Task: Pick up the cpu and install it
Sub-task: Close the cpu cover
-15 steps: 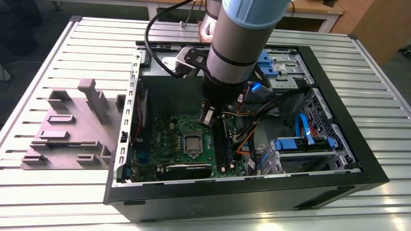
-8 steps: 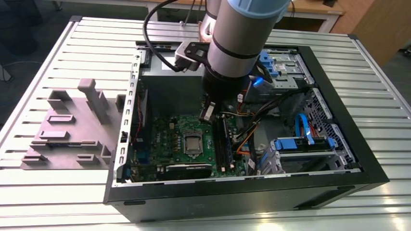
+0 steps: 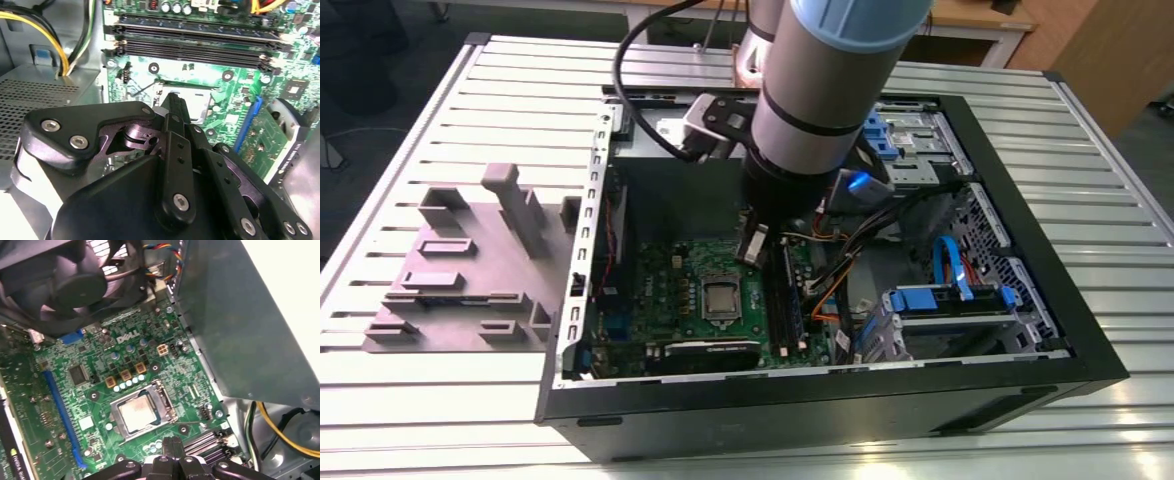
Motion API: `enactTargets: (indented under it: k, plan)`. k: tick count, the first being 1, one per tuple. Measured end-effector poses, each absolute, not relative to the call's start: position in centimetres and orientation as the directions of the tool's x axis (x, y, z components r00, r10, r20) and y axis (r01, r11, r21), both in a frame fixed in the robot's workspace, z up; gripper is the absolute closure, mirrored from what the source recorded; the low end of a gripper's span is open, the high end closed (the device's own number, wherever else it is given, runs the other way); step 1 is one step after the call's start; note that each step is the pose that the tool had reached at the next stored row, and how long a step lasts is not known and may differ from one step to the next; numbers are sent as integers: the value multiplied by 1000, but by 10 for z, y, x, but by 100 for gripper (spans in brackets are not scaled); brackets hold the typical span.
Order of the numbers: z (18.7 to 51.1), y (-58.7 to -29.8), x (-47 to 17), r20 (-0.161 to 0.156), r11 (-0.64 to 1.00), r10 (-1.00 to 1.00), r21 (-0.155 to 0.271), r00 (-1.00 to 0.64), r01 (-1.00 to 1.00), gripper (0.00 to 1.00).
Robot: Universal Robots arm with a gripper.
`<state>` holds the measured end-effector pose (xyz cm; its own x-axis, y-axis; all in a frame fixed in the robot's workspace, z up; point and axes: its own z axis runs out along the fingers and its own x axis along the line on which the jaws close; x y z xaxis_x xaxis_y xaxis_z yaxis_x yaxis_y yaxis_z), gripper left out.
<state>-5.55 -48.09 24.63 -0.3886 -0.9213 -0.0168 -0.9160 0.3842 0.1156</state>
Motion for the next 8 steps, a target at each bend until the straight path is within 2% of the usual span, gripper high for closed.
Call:
enactTargets:
  k: [8]
  plan:
    - [246, -498, -59, -31, 383, -921, 119, -389, -916, 90]
